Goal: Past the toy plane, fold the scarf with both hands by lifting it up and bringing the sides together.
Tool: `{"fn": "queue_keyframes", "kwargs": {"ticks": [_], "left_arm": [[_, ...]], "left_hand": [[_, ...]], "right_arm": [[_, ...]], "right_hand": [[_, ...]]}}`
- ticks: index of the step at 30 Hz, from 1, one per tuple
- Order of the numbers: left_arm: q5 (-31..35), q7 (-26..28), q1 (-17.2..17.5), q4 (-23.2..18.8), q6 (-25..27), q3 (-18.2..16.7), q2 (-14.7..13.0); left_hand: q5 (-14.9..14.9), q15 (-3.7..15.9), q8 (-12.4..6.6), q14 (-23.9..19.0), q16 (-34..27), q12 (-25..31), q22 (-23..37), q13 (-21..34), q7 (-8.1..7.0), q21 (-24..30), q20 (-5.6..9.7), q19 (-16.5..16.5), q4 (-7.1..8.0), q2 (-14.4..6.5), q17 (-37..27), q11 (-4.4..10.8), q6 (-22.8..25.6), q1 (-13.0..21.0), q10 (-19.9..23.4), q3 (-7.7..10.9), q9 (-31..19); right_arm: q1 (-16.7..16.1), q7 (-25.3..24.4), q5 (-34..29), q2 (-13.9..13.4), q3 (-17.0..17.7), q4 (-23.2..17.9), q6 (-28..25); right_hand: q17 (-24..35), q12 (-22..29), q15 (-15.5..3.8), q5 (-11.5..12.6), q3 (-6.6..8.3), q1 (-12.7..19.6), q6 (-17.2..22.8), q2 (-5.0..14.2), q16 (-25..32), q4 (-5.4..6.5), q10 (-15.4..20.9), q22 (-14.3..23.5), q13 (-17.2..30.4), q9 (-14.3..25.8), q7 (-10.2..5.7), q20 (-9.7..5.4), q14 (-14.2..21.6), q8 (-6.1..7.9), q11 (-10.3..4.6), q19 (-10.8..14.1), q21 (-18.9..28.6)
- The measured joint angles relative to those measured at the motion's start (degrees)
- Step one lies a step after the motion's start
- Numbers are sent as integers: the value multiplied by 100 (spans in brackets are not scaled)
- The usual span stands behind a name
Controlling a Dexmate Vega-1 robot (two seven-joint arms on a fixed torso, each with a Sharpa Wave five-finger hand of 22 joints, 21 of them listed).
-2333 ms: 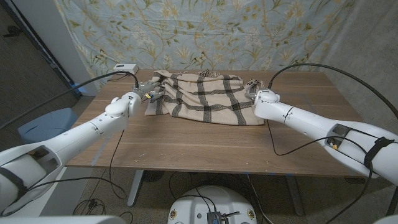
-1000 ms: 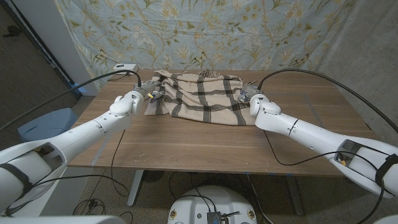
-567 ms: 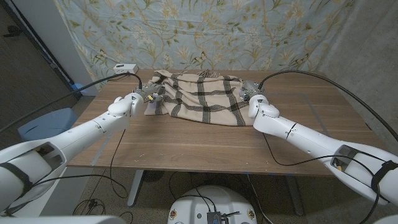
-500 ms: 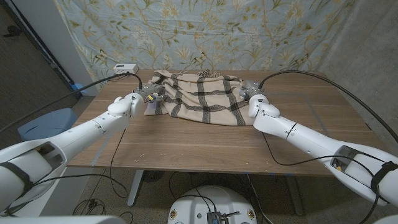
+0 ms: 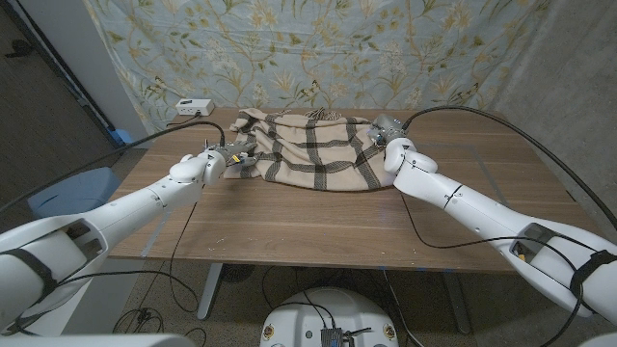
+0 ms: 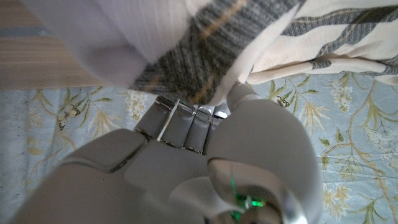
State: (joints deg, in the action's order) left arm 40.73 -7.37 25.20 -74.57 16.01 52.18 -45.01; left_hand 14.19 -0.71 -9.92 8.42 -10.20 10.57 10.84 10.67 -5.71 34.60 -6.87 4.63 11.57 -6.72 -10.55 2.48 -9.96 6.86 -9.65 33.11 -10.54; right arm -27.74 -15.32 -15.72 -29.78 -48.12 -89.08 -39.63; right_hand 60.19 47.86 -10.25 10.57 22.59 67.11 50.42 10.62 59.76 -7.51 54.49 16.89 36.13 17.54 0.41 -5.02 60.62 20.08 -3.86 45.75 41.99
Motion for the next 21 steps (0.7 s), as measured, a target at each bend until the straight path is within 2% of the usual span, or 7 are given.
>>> {"fn": "queue_keyframes", "kwargs": {"ticks": [3,8,14,19,21], "left_arm": [[1,-8,0,29,-17,18,8],[2,-15,-1,74,-39,39,20],[-5,-15,-6,147,-88,60,37],[-24,8,-9,174,-127,63,41],[-31,17,-10,191,-132,63,44]], "left_hand": [[0,0,0,0,0,0,1,0,0,0,-1,0,2,8,0,0,0,-8,0,2,0],[0,0,0,0,0,0,3,0,0,0,-1,0,7,9,0,0,0,-9,0,6,0],[0,0,0,0,0,0,8,0,0,0,-2,1,8,29,1,0,1,-81,0,7,1],[0,0,0,-1,0,0,9,0,0,0,-2,2,9,29,1,0,1,-106,0,8,1],[-1,0,-27,-1,0,1,9,0,0,0,-3,2,9,29,1,0,1,-106,0,8,1]], "right_arm": [[69,-50,-9,47,-8,58,87],[200,-129,-133,114,-102,156,210],[419,-192,-526,175,-331,285,310],[660,-203,-904,210,-658,439,342],[713,-204,-1253,216,-740,477,369]], "right_hand": [[395,90,41,15,-33,56,-51,18,170,33,-121,52,243,130,10,-21,-122,0,40,-23,166],[797,157,83,29,-78,56,-82,18,324,100,-224,108,472,280,-21,2,-202,-1,18,-124,333],[959,206,91,29,-104,56,-82,18,403,138,-233,134,561,360,-21,16,-255,-3,28,-173,414],[1026,210,124,29,-126,79,-82,-4,459,160,-285,161,622,434,-21,38,-307,-17,18,-266,484],[1026,235,140,34,-112,94,-82,-20,467,189,-285,161,627,456,-21,53,-328,-17,18,-299,506]]}}
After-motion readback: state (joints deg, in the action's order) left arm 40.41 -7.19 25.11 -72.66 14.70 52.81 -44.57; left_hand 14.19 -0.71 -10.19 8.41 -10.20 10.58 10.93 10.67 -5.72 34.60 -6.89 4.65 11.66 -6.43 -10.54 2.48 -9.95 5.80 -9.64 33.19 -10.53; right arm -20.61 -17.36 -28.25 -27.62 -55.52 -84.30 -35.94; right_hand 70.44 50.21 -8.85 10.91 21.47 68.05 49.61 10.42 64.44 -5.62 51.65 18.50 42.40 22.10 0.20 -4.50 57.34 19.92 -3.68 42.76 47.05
